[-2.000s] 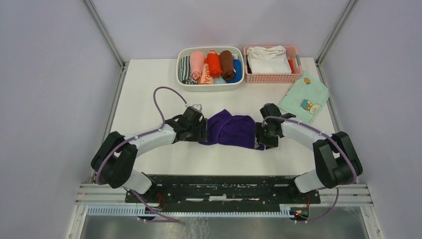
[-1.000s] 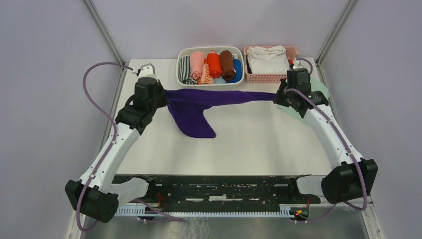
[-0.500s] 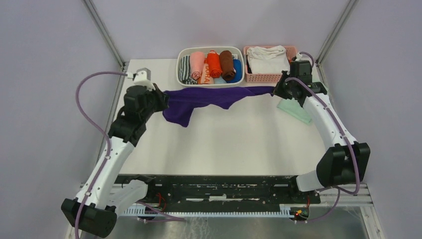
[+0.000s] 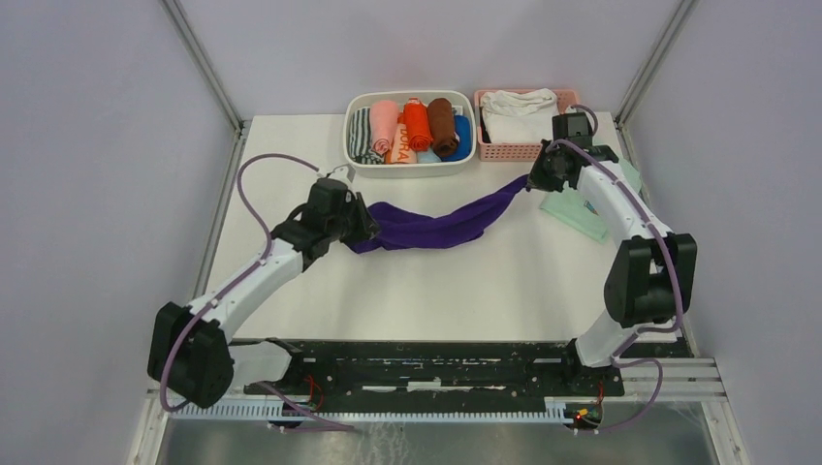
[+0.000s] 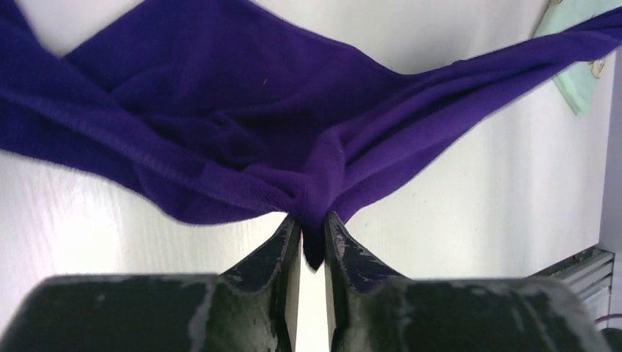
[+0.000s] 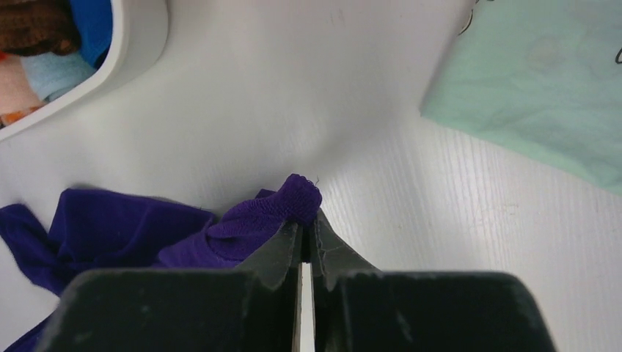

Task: Roll the towels
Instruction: Pick up the towel at the center of the board.

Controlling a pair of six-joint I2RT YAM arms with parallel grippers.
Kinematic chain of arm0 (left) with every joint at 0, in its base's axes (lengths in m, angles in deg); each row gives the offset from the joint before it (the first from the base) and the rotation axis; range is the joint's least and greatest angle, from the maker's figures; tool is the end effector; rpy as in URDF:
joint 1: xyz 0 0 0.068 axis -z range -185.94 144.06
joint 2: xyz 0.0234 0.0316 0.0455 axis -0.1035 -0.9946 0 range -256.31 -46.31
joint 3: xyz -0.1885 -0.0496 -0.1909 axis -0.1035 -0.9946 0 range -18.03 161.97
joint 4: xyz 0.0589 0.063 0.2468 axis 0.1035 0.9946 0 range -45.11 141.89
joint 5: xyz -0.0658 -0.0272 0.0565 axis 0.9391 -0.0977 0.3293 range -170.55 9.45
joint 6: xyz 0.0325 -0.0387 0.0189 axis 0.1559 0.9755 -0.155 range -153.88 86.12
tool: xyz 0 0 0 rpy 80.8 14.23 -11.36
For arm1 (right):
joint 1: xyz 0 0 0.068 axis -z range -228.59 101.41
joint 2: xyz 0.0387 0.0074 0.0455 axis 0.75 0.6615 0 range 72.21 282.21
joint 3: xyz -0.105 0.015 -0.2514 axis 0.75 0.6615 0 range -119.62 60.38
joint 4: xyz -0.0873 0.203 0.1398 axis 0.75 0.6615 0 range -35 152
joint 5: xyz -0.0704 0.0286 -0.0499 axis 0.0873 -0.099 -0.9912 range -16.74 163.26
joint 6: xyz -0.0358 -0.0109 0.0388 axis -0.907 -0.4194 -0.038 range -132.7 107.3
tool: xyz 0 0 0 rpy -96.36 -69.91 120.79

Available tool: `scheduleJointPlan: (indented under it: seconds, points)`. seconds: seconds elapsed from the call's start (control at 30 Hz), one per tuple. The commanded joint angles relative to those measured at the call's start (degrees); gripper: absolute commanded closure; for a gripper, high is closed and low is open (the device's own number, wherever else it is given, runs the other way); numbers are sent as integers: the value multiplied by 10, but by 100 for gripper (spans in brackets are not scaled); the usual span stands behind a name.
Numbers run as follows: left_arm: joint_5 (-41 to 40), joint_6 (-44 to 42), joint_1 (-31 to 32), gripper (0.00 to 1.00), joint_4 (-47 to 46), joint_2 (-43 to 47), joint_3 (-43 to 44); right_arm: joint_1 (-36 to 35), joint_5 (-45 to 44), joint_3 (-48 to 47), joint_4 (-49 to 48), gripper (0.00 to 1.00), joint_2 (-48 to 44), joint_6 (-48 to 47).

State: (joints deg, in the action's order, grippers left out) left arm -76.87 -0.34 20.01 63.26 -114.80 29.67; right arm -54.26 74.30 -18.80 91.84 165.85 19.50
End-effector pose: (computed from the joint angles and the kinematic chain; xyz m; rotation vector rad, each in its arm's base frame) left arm 0.2314 -0.1152 0.2590 -0.1186 2.3265 -0.6142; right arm 0.3558 0.0360 0.2884 0.5641 2.4266 0.3053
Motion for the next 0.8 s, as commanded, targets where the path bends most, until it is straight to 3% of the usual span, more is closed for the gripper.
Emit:
scheduleJointPlan:
  seconds: [0.0,0.13,0.27,0.5,0.77]
  points:
    - [35,8,6,72,-59,-78,94,4,-56,-66,-32,91,61,11]
    - [39,-6,18,45,-53,-131,143,4,-61,-136,-33,77,126,7]
    - [-2,-24,5,31,-19,-128,169,3,-44,-186,5,65,163,-23]
    - [-32,-54,-103,24,44,-107,143,-1,-6,-88,-3,48,103,-51]
    - [-7,-46,-210,25,44,-166,134,-34,40,54,-48,44,21,-53]
